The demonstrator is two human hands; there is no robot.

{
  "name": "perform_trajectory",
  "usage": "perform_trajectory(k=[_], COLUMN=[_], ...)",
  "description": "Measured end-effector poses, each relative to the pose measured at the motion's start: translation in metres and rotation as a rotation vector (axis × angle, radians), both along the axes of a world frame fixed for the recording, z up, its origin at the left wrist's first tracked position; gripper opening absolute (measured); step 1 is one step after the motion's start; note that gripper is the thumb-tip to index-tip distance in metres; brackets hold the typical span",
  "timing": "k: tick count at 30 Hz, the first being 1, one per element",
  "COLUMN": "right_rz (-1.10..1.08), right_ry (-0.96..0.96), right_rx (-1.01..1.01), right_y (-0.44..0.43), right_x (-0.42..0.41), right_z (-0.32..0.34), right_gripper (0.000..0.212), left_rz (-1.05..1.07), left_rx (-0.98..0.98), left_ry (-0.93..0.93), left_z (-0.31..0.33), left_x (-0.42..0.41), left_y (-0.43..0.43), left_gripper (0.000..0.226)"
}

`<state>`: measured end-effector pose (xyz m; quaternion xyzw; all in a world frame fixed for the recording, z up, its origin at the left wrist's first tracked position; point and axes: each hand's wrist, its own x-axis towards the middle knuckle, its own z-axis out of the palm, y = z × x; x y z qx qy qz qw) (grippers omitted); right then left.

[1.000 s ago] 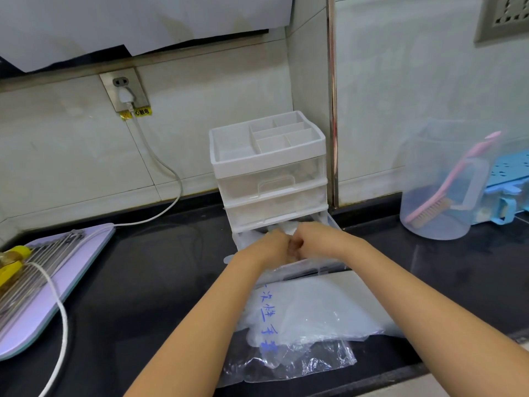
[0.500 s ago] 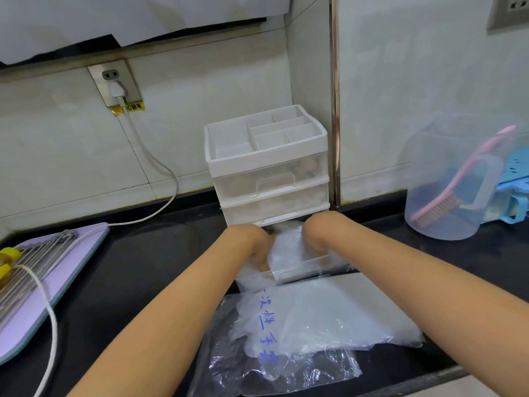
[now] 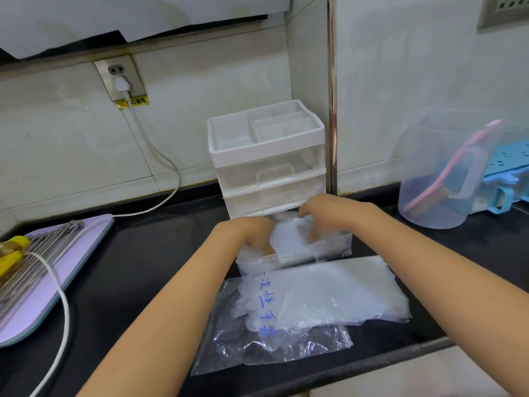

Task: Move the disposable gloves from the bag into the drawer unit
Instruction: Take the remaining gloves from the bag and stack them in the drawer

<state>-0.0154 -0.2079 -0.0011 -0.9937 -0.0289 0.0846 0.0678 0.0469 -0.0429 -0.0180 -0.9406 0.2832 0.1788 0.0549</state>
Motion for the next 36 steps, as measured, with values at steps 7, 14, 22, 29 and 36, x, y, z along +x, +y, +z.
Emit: perform_trajectory(k=[7, 14, 22, 29, 36], right_rz=[-0.011, -0.133, -0.131, -0.158, -0.217], right_ry=[-0.268, -0.232, -0.209, -0.526, -0.663], right_rx=[0.395, 0.285, 0.257, 0.619, 0.900], right_y=[-0.030, -0.035, -0.035, -0.029, -0.024], right_x=[-0.068, -0.123, -0.156, -0.170, -0.175], right_z=[0.002, -0.042, -0.105, -0.115, -0.109], right_gripper=[0.014, 0.036, 0.088, 0.023, 0.020], left_rz=[0.059, -0.052, -0.107, -0.055, 0.034], left_rx=[-0.687, -0.843, -0.684, -0.761, -0.950], left_ry=[-0.132, -0.080, 0.024, -0.036, -0.080], left_z=[0.019, -0.020, -0.066, -0.085, -0.085], left_x=[-0.077, -0.151, -0.177, -0.177, -0.177], left_y=[0.010, -0.010, -0.031, -0.026, -0.026], left_gripper=[0.048, 0.032, 0.063, 0.059, 0.048])
